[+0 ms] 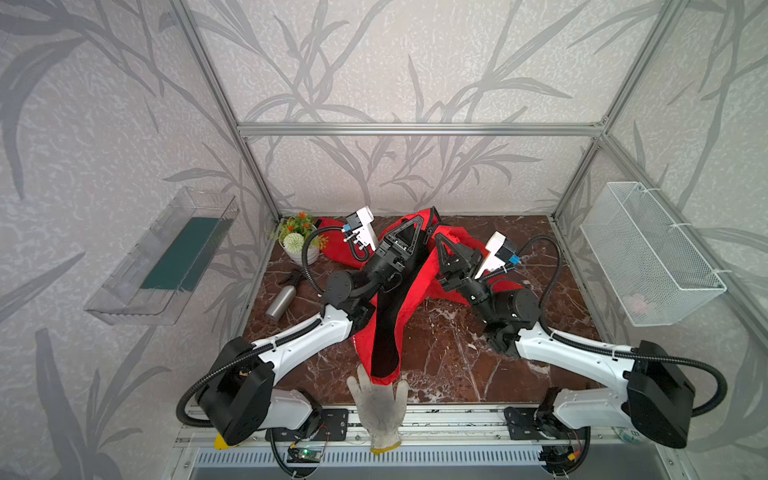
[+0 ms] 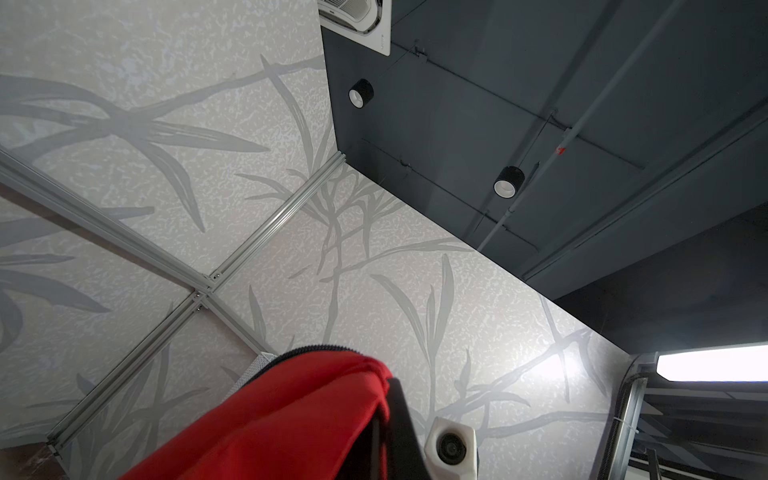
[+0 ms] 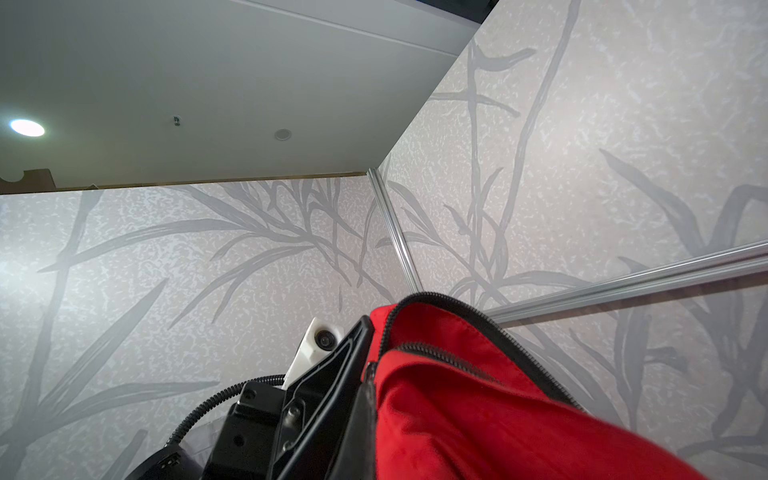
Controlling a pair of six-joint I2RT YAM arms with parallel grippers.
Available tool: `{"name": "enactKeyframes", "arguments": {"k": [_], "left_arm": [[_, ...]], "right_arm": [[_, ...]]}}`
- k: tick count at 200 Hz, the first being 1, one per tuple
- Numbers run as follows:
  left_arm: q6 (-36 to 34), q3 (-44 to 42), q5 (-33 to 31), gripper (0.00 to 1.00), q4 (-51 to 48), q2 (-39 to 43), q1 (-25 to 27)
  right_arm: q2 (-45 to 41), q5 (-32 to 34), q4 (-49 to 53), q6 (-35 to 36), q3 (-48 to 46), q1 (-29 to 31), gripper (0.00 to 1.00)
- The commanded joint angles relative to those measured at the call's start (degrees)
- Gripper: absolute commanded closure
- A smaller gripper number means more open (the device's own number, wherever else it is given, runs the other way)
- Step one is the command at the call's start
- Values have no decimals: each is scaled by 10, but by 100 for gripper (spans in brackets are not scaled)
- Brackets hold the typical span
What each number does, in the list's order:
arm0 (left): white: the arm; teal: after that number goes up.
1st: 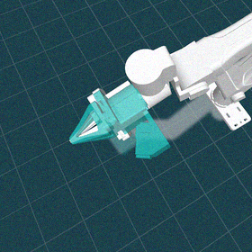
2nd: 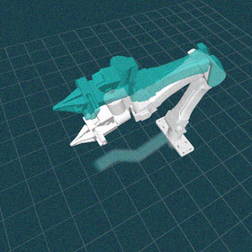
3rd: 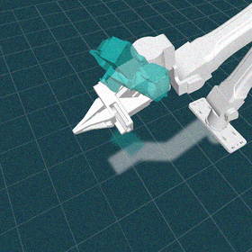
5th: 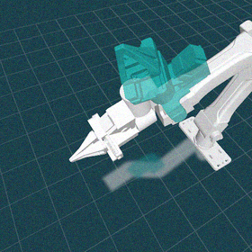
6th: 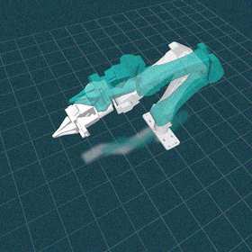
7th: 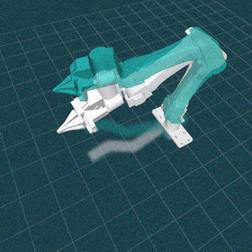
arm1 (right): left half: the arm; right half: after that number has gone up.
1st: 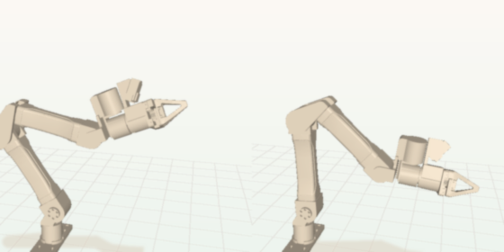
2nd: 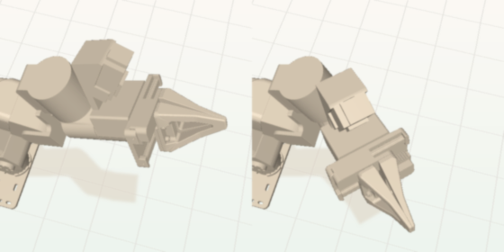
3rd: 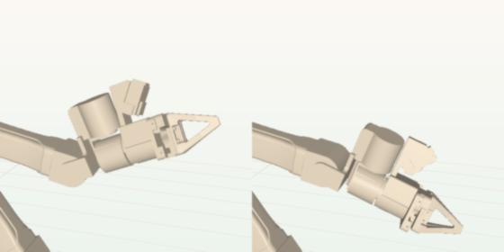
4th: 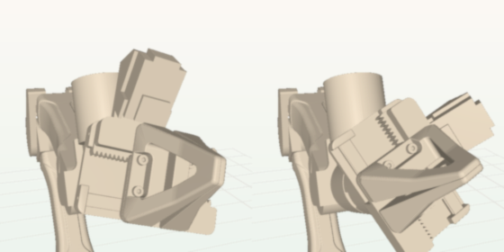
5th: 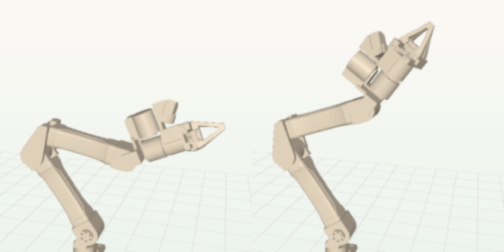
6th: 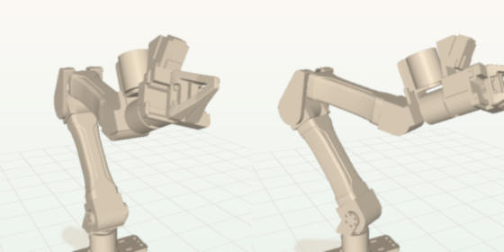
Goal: Zip up the jacket
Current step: 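Raise both grippers higher, lifting the red jacket's zipper edges off the table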
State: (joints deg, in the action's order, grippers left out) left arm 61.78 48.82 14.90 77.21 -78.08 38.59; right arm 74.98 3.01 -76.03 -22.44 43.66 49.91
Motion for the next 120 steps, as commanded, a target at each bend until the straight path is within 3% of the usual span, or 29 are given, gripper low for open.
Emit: {"name": "enactKeyframes", "arguments": {"k": [1,120], "left_arm": [[13,11,-1,100,39,22,3],[35,26,-5,100,39,25,5]], "right_arm": [[-12,5,-45,15,27,-3,100],[-25,-5,-45,25,27,-3,100]]}}
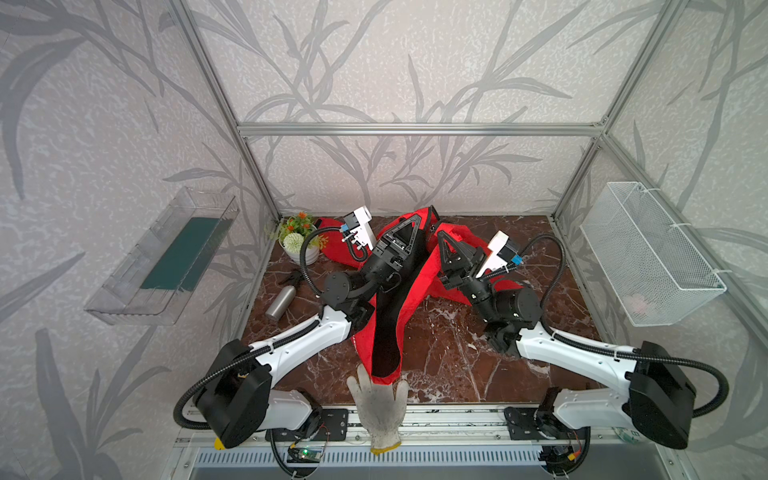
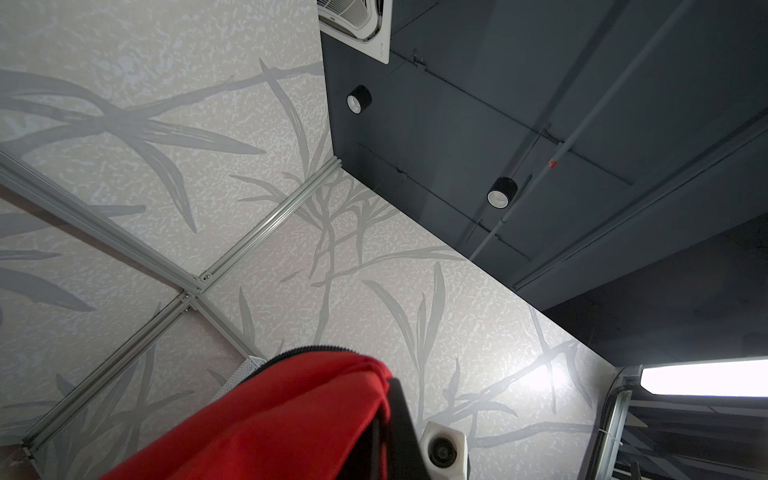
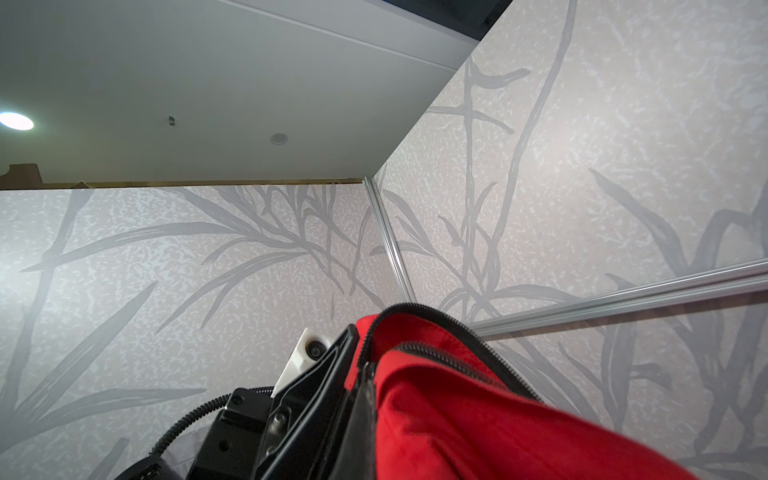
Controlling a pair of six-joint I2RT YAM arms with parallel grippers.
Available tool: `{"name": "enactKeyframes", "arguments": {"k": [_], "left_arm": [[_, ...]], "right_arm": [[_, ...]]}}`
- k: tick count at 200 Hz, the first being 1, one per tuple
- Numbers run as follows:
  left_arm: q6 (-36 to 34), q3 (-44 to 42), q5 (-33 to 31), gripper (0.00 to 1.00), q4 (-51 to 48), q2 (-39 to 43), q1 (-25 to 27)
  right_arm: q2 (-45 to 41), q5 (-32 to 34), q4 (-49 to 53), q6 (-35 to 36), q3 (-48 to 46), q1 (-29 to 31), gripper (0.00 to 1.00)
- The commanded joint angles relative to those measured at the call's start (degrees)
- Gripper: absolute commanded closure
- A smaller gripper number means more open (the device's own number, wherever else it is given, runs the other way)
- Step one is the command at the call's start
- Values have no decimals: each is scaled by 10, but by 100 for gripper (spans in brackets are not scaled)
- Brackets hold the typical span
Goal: Zip up the jacket
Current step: 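Raise both grippers higher, lifting the red jacket's zipper edges off the table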
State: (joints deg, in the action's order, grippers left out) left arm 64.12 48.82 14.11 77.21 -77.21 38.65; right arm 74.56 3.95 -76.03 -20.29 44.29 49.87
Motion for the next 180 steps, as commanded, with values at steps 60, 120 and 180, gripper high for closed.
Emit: {"name": "enactKeyframes", "arguments": {"k": [60,120,180], "left_arm": [[55,79,27,100,39,6,4],[77,109,30,100,39,-8,5],[77,120,25,100,39,-20,4]], "right_arm": [[-32,-96,-45,18,37,-2,100],[-57,-114,-45,111,42,1,100],[-33,-108,-45,153,75,0,100]]}}
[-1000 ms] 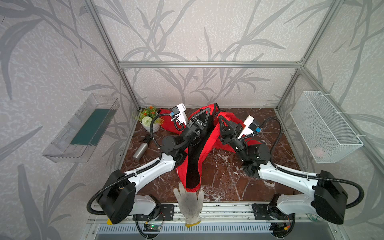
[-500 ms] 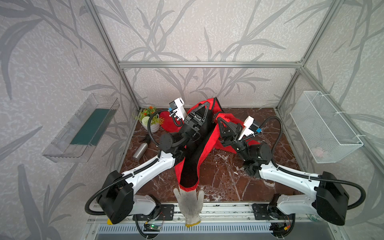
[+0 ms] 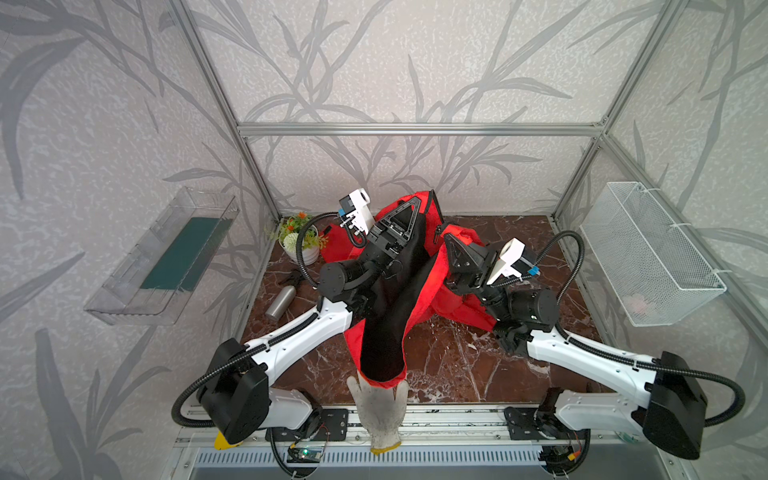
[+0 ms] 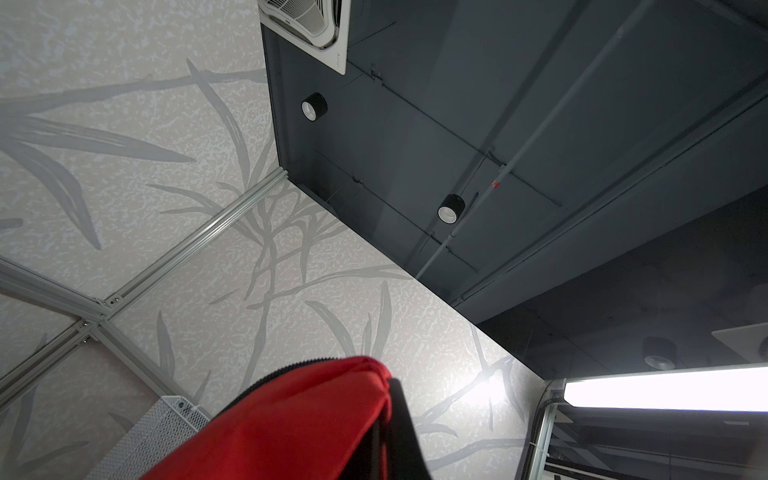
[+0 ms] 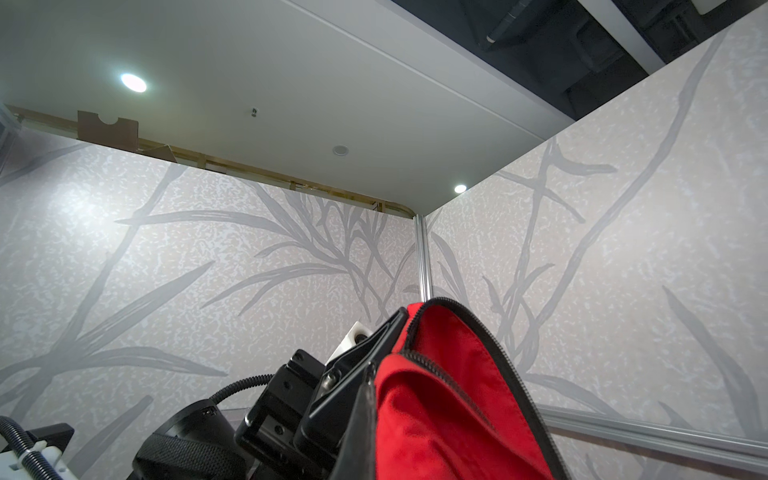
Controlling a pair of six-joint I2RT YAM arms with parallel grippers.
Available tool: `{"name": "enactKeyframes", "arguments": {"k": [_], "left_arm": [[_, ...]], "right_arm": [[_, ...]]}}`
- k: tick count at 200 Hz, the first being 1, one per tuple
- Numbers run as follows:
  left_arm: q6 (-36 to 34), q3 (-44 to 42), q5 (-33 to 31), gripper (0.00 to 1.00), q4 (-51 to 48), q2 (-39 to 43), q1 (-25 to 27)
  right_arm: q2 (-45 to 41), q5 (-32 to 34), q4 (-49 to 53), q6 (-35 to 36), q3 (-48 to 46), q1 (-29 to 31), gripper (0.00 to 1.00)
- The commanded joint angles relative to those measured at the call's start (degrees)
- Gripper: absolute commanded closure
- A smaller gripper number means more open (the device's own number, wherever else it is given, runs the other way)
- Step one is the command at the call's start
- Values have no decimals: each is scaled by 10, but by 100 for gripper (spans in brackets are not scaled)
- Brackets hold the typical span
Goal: Zip up the jacket
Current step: 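Raise both grippers higher, lifting the red jacket's zipper edges off the table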
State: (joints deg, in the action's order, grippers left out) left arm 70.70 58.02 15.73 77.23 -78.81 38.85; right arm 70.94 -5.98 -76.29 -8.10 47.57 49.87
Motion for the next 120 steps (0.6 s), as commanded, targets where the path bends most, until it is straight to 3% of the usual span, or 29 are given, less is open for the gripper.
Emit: {"name": "enactKeyframes", "arguments": {"k": [1,83,120], "left_arm": [[11,28,8,100,39,-4,2],[13,50,-46,100,39,-13,1],[55,57,-53,100,40,-30,-2]], "right_arm": [[4,-11,-42,31,44,1,100],[36,-27,-42,106,76,-1,100],[46,-27,-42,133,73,-10,100]]}}
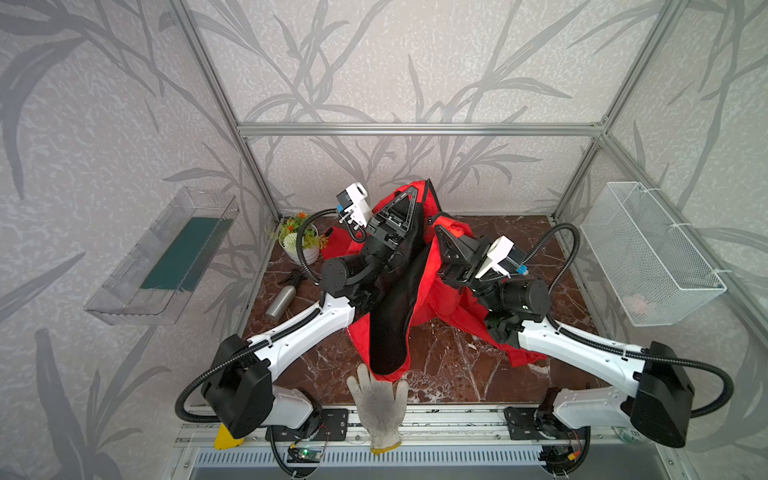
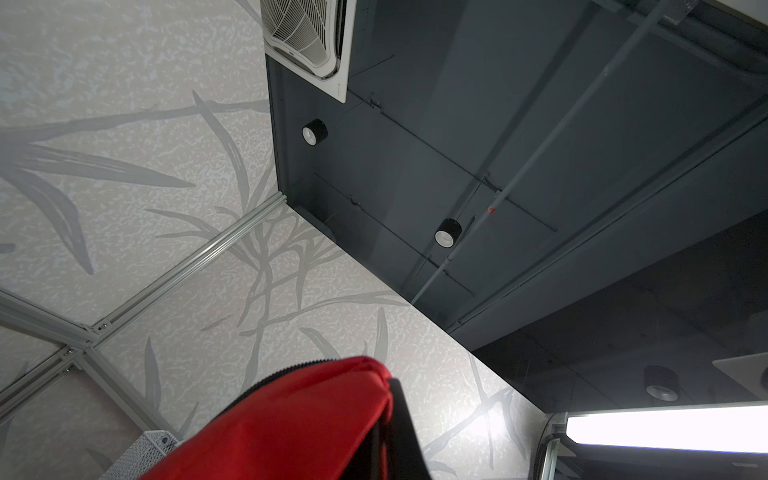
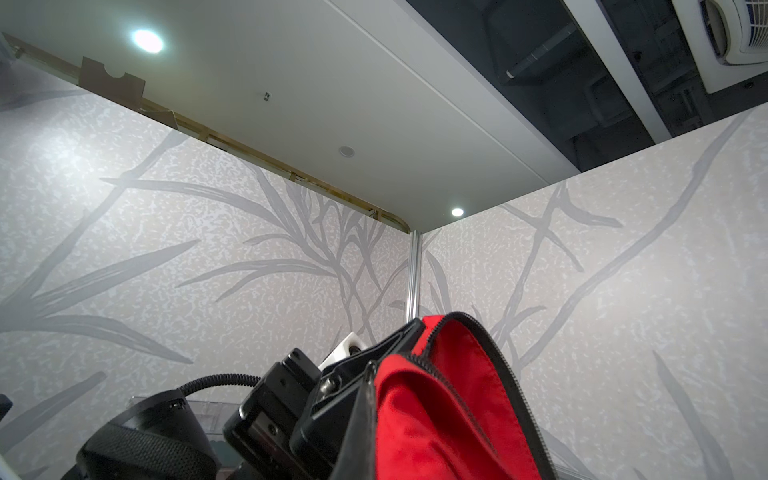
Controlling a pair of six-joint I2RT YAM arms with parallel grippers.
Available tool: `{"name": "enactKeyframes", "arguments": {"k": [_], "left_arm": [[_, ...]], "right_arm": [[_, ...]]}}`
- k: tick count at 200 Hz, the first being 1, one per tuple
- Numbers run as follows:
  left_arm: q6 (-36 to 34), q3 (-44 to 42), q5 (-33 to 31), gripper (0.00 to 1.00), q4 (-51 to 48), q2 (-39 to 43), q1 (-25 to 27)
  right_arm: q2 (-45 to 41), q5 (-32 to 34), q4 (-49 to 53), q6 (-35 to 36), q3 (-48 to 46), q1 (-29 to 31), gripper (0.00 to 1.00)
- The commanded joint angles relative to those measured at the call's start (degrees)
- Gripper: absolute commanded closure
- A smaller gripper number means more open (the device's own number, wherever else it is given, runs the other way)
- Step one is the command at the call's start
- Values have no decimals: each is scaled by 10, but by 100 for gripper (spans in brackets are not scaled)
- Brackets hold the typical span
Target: Zip up the jacket
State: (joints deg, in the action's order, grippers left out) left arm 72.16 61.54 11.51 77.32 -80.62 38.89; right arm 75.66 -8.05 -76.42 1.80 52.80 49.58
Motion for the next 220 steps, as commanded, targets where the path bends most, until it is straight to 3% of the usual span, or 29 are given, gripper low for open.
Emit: {"name": "enactKeyframes", "arguments": {"k": [1,52,220], "left_arm": [[45,22,-10,100,38,-13,-3],[104,25,6,100,39,-31,-19],[56,1,22,100,39,29,-31]], "right_arm": [[-2,-6,-41,34,21,-7,100],[-11,-25,-41,12,14,-30,100],[50,-26,-41,-77,60,-41,100]]}}
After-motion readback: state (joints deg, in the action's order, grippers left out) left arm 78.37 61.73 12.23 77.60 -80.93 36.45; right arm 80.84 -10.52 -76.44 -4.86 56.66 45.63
